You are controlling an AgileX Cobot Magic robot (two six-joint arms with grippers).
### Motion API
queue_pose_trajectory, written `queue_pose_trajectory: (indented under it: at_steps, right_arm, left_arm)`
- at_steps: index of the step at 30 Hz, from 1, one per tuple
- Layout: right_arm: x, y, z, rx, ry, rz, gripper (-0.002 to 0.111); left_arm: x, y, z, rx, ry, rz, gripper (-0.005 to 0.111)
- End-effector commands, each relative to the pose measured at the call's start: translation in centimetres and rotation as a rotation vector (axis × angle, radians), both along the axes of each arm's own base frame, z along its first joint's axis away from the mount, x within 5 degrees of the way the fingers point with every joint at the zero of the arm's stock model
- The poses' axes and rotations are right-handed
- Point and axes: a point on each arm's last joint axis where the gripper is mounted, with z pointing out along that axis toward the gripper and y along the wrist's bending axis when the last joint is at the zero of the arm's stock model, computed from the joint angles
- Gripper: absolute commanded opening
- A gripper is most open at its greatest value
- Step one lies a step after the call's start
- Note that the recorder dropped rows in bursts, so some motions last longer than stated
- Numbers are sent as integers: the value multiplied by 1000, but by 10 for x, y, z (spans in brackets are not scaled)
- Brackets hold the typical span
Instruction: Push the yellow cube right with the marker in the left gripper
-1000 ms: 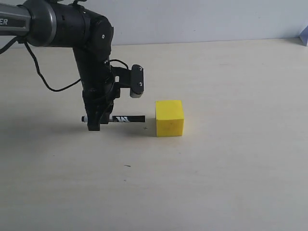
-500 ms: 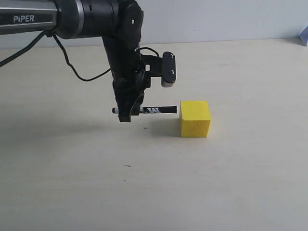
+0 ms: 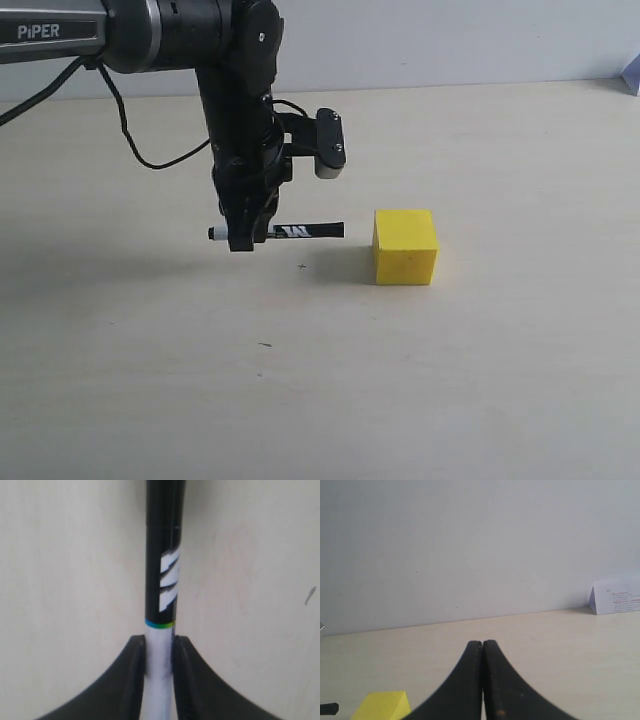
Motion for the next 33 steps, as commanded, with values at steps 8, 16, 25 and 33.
queue_pose_trajectory:
  at_steps: [8, 16, 25, 33]
  right_arm:
    - [0, 0, -1, -1, -7, 3, 0]
    - [0, 0, -1, -1, -7, 3, 0]
    - [0, 0, -1, -1, -7, 3, 0]
    - [0, 0, -1, -1, -7, 3, 0]
  left_arm:
    - [1, -3, -8, 5, 13, 11, 0]
    - [2, -4, -17, 10, 19, 2, 0]
    - [2, -13, -18, -25, -26, -17, 0]
    - [-15, -63, -18, -97, -62, -91, 0]
